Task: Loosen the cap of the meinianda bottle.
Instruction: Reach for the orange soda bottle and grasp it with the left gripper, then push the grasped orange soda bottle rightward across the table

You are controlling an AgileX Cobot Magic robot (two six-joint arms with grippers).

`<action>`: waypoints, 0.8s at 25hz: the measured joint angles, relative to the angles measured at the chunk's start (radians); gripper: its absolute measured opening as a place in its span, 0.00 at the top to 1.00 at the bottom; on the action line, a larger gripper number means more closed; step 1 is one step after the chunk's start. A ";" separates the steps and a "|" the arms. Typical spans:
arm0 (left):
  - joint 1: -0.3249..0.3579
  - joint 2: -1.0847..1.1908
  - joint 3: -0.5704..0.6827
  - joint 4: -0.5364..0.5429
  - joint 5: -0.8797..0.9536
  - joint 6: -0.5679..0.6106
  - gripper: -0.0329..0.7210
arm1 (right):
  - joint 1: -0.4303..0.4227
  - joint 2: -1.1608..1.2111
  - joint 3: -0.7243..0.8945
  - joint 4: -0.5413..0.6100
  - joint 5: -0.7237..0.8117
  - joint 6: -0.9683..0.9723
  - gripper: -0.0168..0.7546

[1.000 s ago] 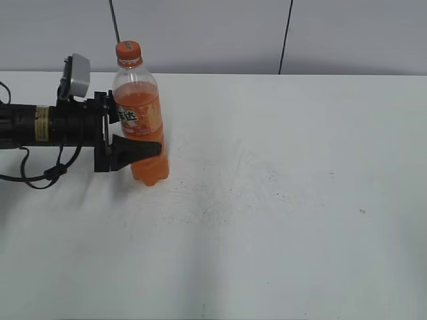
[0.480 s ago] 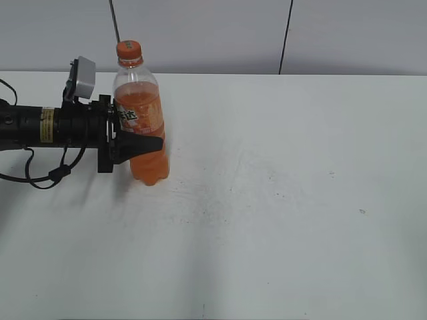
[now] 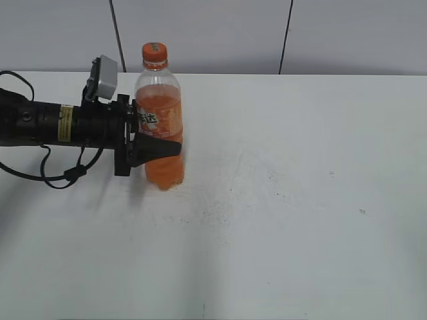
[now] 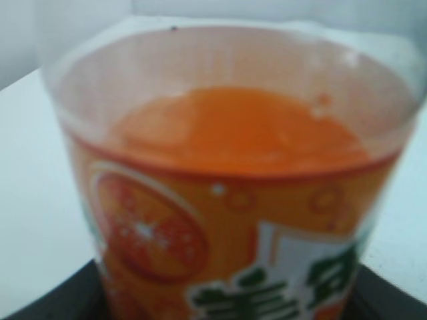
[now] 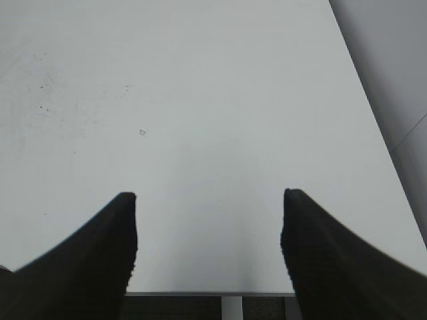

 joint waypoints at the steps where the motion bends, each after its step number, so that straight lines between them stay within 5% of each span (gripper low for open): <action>1: -0.015 -0.006 0.000 0.001 0.000 -0.001 0.40 | 0.000 0.000 0.000 0.000 0.000 0.000 0.32; 13: -0.238 -0.011 -0.099 -0.070 0.000 -0.004 0.40 | 0.000 0.000 0.000 0.000 0.000 0.000 0.32; 20: -0.285 0.056 -0.150 -0.089 -0.003 -0.004 0.40 | 0.000 0.000 0.000 0.000 0.000 0.000 0.32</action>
